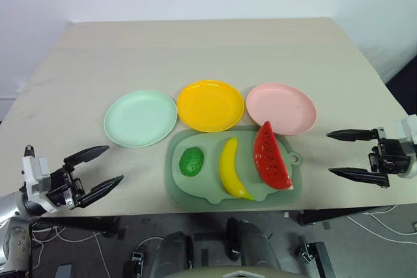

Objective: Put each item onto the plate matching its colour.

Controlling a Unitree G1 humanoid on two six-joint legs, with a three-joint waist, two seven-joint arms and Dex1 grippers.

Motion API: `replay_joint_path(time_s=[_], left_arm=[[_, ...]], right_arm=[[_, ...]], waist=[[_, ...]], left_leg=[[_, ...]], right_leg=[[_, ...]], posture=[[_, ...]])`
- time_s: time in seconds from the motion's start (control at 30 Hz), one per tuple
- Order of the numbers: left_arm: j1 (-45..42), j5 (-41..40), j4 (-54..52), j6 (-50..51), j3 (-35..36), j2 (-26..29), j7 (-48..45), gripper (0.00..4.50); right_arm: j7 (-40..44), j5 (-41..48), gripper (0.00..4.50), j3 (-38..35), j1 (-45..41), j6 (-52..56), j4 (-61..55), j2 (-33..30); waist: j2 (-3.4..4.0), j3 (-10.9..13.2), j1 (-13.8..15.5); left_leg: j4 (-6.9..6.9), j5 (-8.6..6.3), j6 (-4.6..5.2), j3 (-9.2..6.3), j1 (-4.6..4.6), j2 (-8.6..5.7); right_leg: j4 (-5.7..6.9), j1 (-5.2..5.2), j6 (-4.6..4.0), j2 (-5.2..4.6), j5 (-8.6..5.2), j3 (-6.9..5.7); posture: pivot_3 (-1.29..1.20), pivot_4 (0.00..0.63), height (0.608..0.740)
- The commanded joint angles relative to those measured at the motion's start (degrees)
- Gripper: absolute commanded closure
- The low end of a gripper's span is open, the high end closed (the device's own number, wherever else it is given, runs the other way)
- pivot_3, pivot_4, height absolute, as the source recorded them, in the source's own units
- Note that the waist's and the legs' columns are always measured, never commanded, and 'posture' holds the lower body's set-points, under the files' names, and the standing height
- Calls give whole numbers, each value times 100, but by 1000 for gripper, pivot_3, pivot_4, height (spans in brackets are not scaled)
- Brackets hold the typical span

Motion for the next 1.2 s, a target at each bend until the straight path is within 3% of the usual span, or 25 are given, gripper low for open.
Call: replay_joint_path(time_s=[0.03,0.23,0.47,0.6,0.77,0.9,1.03,1.2], left_arm=[[-92,-12,-10,-75,68,129,-72,18],[-82,18,-236,-64,-70,135,-120,18],[44,211,-470,-178,-441,162,-328,18],[-52,269,-473,-187,-560,213,-326,18],[-140,289,-509,-145,-655,194,-242,18],[-124,221,-571,-77,-672,37,-18,18],[-152,257,-500,-124,-708,-18,-4,18],[-219,275,-393,-157,-731,-54,-15,18]], right_arm=[[8,176,0,-53,-136,-8,-177,-133],[-76,447,0,-271,-9,673,-838,-209],[-1183,854,0,-503,225,2267,-2256,-303],[-2008,1054,0,-234,-129,3448,-2743,-448],[-2947,687,0,370,-640,4367,-3203,-632],[-3852,946,0,1188,-1811,6410,-3274,-680],[-4622,1097,0,1288,-2782,7657,-3014,-47],[-5126,1172,0,1221,-3173,8714,-3020,480]], waist=[[0,0,-2],[0,0,0],[-1,0,3],[-1,0,-1],[-1,0,-6],[-1,0,-25],[-5,-2,-16],[-5,-3,1]], left_leg=[[1,0,0,0,0,0],[1,0,0,-1,-1,1],[1,0,0,-2,-2,10],[1,-1,-1,-3,-5,12],[0,-1,1,-1,-14,11],[1,-1,1,0,-18,11],[6,-1,0,-3,-54,12],[16,0,1,-4,-93,-1]], right_leg=[[0,0,0,0,0,0],[0,0,0,0,0,0],[0,-2,0,-3,0,0],[0,-6,-1,-3,-1,1],[-2,-15,-1,-2,-1,2],[0,-21,-2,-2,-1,6],[1,-51,-3,0,0,4],[4,-79,-1,-2,5,-3]], posture=[[0,150,736],[0,150,736],[0,150,736],[0,150,736],[0,150,736],[0,150,736],[0,150,736],[0,150,736]])
